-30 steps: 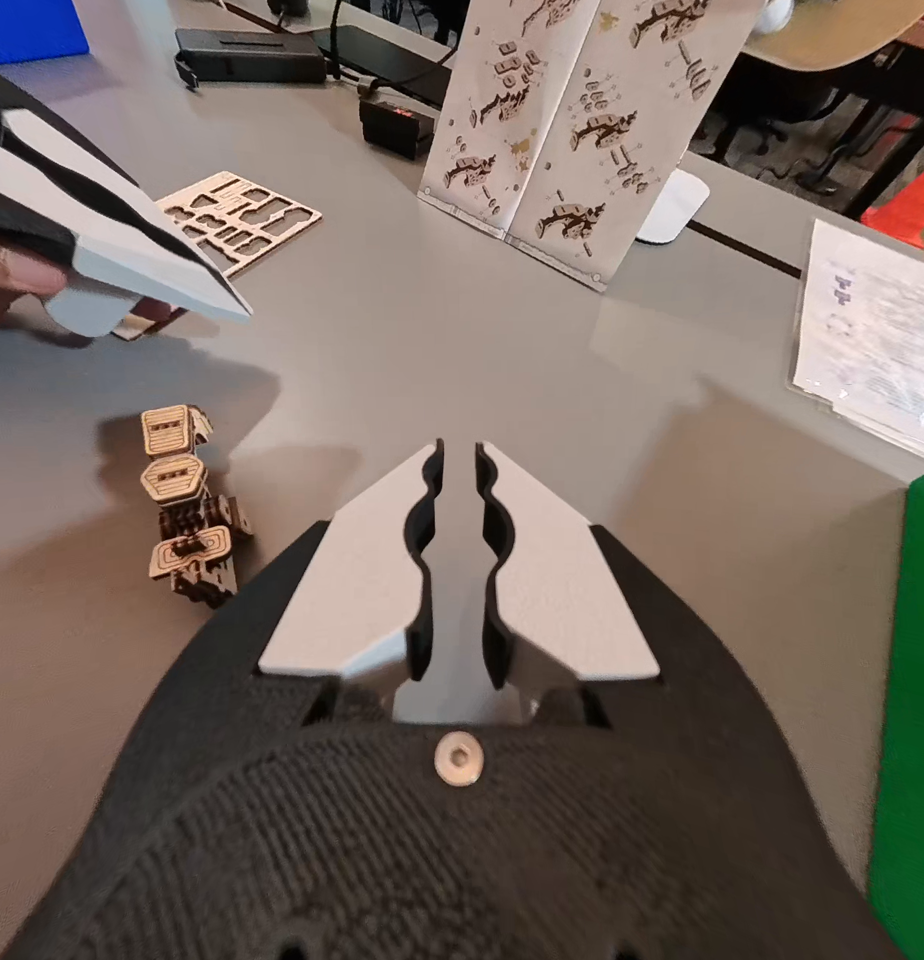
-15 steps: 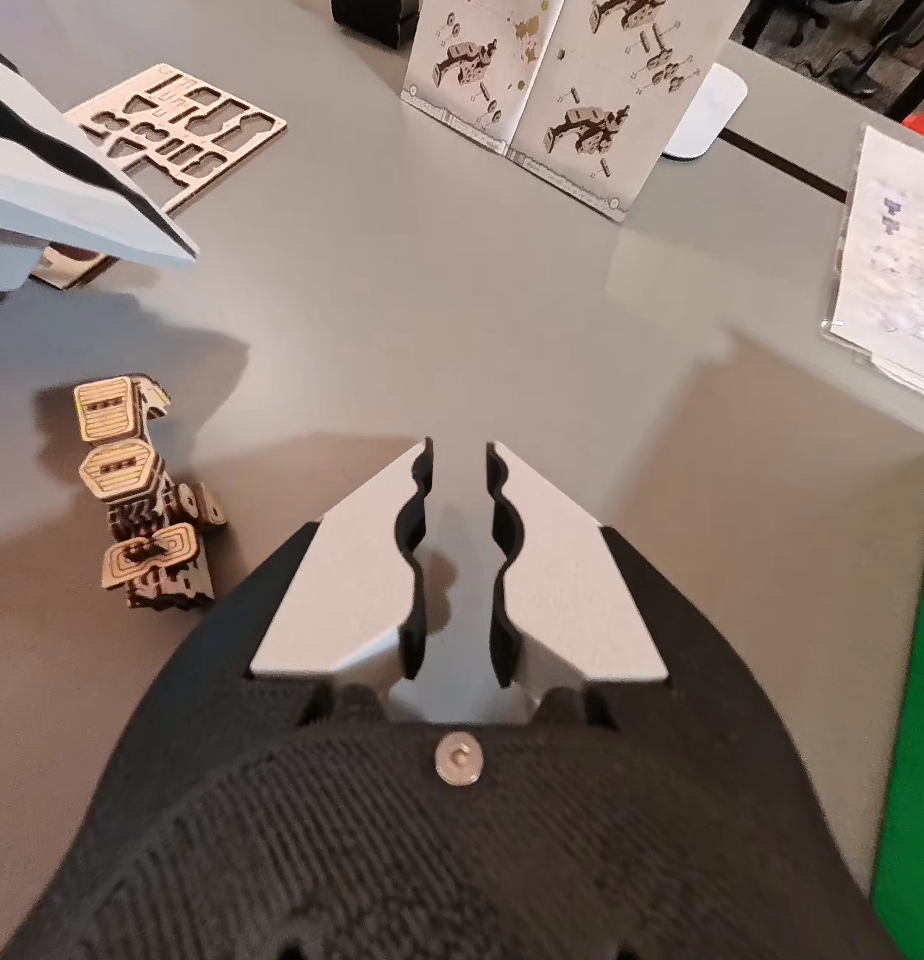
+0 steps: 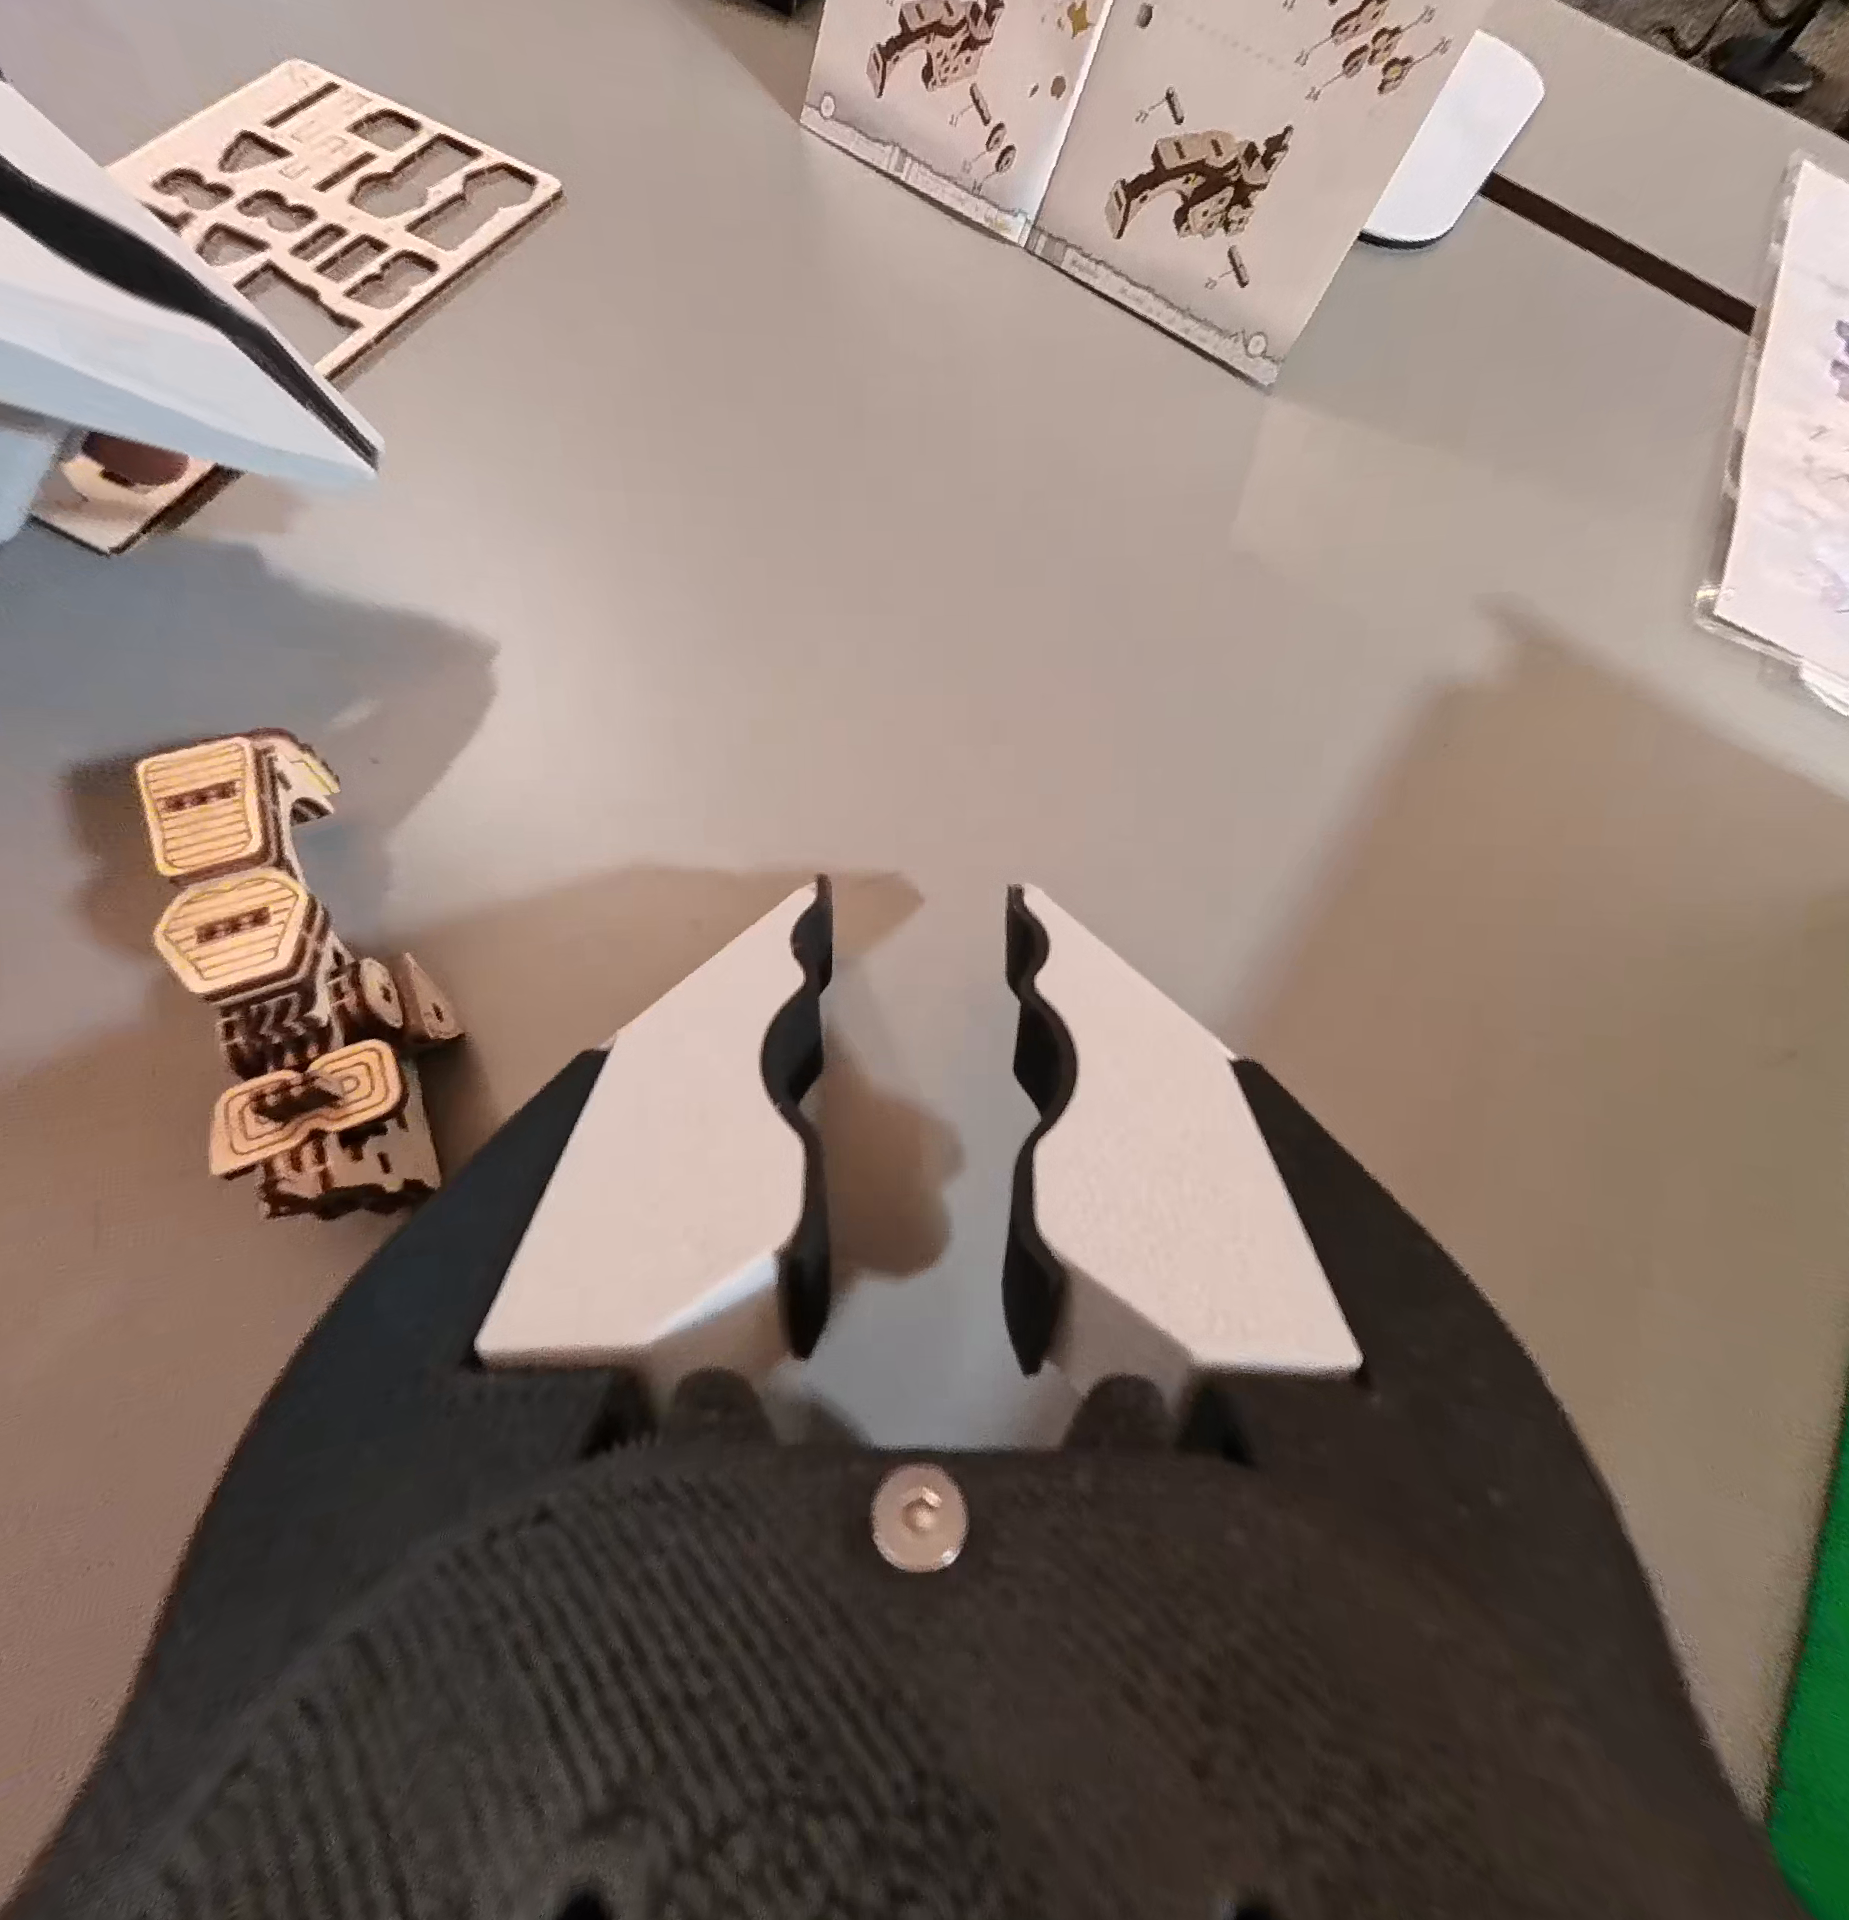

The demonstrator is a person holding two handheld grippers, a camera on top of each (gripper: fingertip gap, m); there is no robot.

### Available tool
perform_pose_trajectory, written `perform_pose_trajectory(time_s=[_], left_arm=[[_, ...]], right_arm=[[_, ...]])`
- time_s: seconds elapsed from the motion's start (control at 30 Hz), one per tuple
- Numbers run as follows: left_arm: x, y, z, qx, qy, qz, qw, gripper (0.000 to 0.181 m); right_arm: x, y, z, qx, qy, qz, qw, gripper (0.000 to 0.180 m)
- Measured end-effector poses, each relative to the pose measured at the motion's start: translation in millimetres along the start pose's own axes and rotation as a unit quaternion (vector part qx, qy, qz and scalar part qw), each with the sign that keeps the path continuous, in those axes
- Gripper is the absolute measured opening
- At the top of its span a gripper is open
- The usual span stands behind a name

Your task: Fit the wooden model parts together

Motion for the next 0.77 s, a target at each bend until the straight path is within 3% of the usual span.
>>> perform_pose_trajectory(time_s=[0.3,0.77], left_arm=[[4.0,9.0,3.0,0.05,-0.021,-0.002,0.999,0.002],[6.4,10.3,4.7,0.058,-0.034,-0.002,0.998,0.006]], right_arm=[[4.6,2.0,6.9,0.03,-0.038,-0.002,0.999,0.041],[4.1,4.2,8.8,0.055,-0.043,-0.008,0.998,0.043]])
Point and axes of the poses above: each gripper's, where its closed fingertips meet, x out along the fingers, z out of its underside, y = z × x across the jaws, the point moved 7 cm from there along -x, back along the fingers, and after that the axes turned 10 degrees about y, right-handed, at the moved point
